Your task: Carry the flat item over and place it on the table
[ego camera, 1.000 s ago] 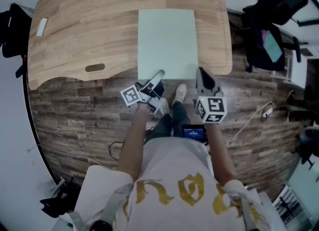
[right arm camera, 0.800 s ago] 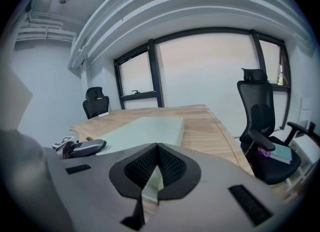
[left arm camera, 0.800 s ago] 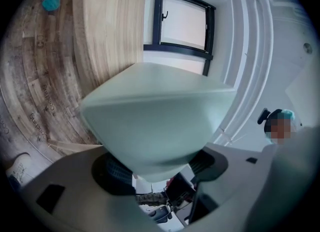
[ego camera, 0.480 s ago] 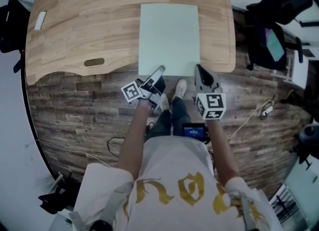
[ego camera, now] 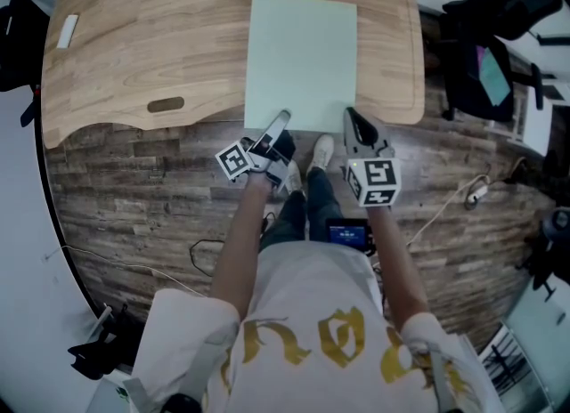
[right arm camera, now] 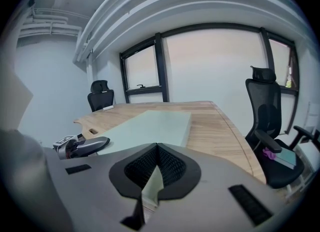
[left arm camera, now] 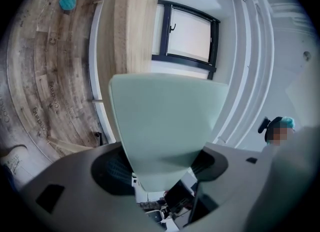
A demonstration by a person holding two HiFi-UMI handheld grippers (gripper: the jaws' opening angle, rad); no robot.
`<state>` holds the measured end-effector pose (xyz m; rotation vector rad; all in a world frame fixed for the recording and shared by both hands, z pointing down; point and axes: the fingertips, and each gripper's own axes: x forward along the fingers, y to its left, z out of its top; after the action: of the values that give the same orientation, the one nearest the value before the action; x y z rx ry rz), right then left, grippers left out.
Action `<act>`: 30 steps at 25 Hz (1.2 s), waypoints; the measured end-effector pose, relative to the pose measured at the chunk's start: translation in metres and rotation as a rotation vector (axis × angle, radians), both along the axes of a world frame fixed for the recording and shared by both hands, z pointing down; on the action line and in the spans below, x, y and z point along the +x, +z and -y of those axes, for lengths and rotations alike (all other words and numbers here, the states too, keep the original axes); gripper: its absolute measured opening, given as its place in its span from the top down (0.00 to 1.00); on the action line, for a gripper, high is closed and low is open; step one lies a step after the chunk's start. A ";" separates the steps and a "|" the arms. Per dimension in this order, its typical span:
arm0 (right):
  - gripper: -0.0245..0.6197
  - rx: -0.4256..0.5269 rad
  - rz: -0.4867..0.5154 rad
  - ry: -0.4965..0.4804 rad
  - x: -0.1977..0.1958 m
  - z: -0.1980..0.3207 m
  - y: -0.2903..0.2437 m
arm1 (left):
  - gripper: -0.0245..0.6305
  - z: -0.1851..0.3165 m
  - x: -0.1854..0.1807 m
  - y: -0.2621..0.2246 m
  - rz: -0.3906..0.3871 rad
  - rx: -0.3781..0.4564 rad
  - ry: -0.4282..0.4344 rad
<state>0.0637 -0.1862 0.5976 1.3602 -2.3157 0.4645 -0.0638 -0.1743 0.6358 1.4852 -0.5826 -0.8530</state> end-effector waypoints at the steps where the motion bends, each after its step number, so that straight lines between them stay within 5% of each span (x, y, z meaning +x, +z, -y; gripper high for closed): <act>1: 0.97 -0.003 -0.003 -0.006 -0.002 0.000 0.001 | 0.49 0.000 -0.001 0.003 -0.001 -0.009 -0.010; 20: 0.97 -0.056 -0.073 -0.047 -0.012 0.000 0.029 | 0.49 -0.002 -0.009 0.018 0.008 -0.136 -0.074; 30: 0.97 -0.048 -0.075 -0.049 -0.011 0.003 0.032 | 0.49 -0.003 -0.011 0.022 0.092 -0.202 -0.082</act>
<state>0.0527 -0.1891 0.6291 1.2737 -2.2566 0.4436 -0.0745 -0.1715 0.6580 1.3291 -0.7800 -0.7676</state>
